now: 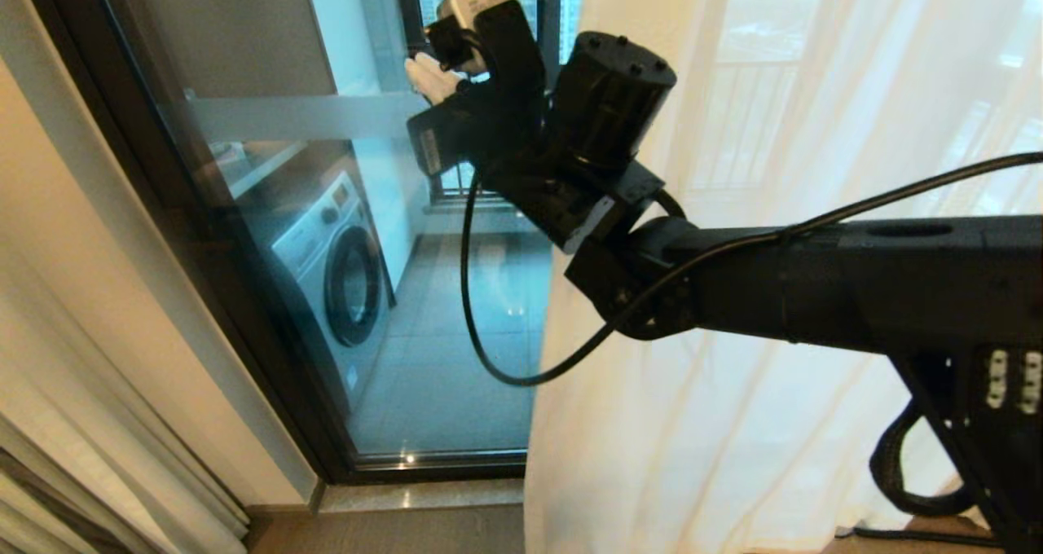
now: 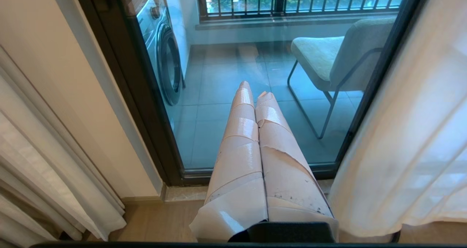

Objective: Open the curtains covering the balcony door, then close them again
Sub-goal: Close the inner curtains on both sides

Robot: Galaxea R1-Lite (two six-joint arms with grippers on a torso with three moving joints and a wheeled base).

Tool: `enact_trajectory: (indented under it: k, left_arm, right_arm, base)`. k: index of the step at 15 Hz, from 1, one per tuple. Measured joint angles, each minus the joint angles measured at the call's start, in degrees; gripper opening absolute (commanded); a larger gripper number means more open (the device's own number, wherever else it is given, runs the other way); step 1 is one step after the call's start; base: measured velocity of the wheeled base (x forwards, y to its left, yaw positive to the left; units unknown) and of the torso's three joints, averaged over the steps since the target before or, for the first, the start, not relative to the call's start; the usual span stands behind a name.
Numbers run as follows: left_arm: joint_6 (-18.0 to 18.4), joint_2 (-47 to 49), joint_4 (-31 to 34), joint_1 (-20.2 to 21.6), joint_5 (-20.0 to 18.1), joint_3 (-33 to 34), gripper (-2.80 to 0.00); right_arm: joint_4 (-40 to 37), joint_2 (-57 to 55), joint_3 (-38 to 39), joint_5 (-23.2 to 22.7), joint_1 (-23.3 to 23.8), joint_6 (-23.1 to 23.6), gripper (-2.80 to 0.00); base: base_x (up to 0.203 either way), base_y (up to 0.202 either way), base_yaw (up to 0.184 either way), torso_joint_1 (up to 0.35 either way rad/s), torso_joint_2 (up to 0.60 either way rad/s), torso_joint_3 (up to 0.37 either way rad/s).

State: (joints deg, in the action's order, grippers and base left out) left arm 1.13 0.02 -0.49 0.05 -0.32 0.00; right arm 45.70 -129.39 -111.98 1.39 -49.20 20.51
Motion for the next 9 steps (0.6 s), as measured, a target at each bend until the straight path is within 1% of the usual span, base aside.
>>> enact_trajectory:
  k: [6, 9]
  left_arm:
    - [-0.04, 0.00, -0.01, 0.02, 0.03, 0.00, -2.80]
    - [0.00, 0.00, -0.03, 0.02, 0.00, 0.00, -2.80]
  right_arm:
    - [0.13, -0.42, 0.36, 0.82, -0.44, 0.06, -2.80]
    - [-0.06, 0.18, 1.40, 3.42, -0.20, 0.04, -2.80]
  base:
    - [0.000, 0.000, 0.000, 0.000, 0.00, 0.000]
    - [0.000, 0.000, 0.000, 0.000, 0.00, 0.000]
